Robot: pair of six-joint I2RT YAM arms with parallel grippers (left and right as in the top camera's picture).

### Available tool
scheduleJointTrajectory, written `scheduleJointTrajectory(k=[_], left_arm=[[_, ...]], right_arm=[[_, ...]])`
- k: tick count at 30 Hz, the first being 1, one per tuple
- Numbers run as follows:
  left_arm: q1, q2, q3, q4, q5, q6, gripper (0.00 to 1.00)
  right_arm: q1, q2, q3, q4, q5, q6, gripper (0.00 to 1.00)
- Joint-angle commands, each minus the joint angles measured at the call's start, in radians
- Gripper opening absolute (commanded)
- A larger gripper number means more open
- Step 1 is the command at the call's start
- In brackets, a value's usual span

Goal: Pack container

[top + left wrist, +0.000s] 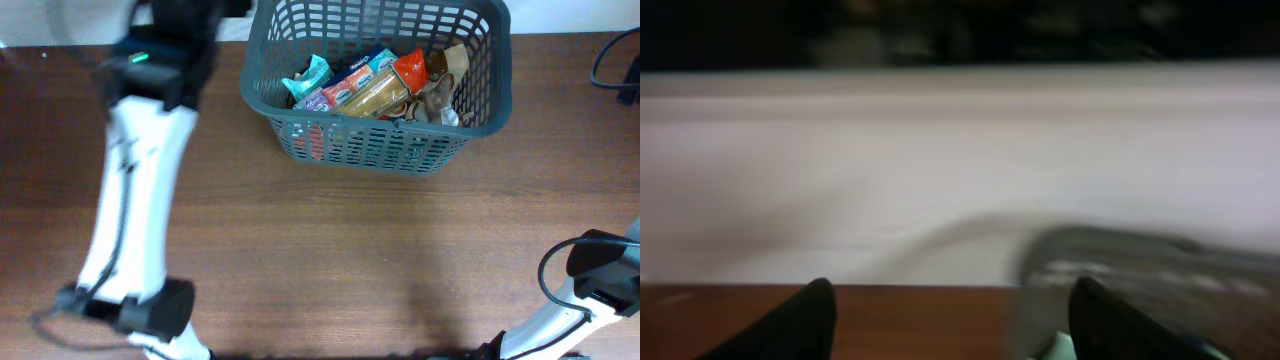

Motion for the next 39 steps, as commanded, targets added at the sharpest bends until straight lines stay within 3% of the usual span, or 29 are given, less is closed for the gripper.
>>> scheduleJointTrajectory(k=[1, 9, 17, 24, 36, 37, 39], left_arm=[[0.053, -0.100, 0.021, -0.047, -0.143, 0.012, 0.70], [0.158, -0.263, 0.021, -0.230, -0.144, 0.011, 0.71], [0.181, -0.317, 0.020, -0.489, -0.167, 0.008, 0.67], [0.255, -0.338, 0.020, -0.740, -0.158, -0.105, 0.65], [0.319, -0.442, 0.020, -0.912, -0.151, -0.105, 0.67], [0.319, -0.445, 0.020, -0.912, -0.151, -0.105, 0.68], [0.319, -0.445, 0.020, -0.912, -0.151, -0.105, 0.98]], right_arm=[[-0.004, -0.008, 0.002, 0.002, 0.009, 0.006, 0.99], [-0.004, -0.008, 0.002, 0.002, 0.009, 0.006, 0.99], [-0.004, -0.008, 0.002, 0.002, 0.009, 0.006, 0.99], [-0.004, -0.008, 0.002, 0.002, 0.009, 0.006, 0.99], [-0.004, -0.008, 0.002, 0.003, 0.009, 0.006, 0.99], [-0.004, -0.008, 0.002, 0.002, 0.009, 0.006, 0.99], [-0.004, -0.008, 0.002, 0.003, 0.009, 0.006, 0.99]])
